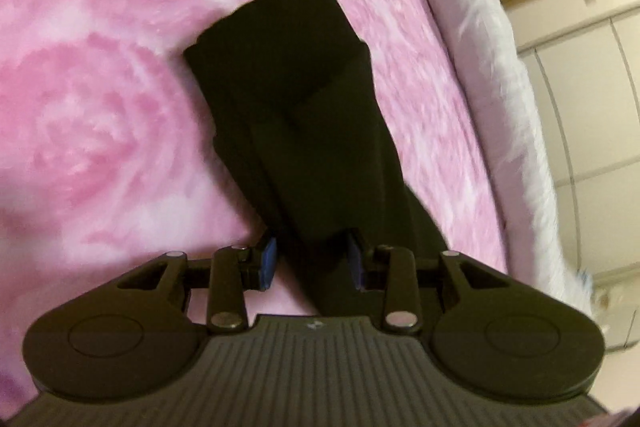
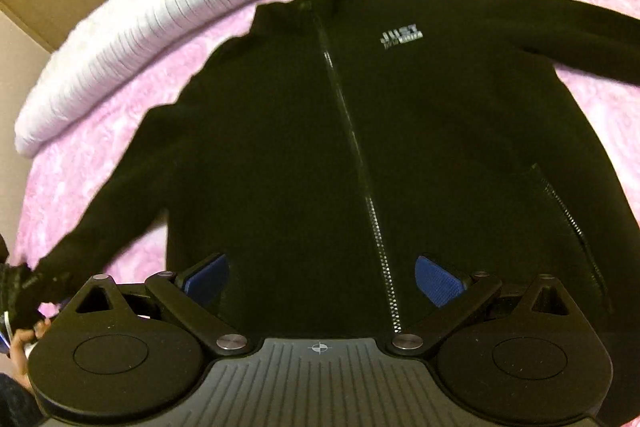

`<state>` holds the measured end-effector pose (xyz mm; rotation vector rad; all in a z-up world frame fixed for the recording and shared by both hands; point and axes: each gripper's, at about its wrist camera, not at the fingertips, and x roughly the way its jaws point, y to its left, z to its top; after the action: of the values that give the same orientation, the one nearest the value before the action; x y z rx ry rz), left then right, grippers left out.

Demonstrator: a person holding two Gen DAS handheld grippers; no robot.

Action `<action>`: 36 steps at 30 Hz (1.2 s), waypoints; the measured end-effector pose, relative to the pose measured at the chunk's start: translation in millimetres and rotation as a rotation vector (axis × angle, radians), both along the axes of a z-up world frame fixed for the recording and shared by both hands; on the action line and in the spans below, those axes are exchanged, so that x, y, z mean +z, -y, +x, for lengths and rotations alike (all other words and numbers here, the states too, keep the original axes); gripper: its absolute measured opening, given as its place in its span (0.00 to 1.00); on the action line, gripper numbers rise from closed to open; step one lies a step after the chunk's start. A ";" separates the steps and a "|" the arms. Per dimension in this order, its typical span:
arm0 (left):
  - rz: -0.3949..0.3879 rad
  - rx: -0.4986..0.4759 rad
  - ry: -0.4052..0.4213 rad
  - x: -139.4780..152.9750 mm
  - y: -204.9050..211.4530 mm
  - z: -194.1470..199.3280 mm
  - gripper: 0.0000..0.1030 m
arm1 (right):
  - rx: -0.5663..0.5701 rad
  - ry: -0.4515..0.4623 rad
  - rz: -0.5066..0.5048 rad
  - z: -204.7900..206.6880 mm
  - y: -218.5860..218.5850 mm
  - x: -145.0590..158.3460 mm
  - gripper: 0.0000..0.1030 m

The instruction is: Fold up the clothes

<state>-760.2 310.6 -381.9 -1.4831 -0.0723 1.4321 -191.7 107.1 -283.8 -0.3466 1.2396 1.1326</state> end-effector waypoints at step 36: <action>0.184 -1.100 -0.345 86.5 89.8 444.7 0.19 | -0.204 -0.253 0.077 213.2 17.3 -41.4 0.62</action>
<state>-315.6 220.7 -295.4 -0.8346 0.7027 0.7045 21.6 89.8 -325.2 -0.0166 1.4130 1.0662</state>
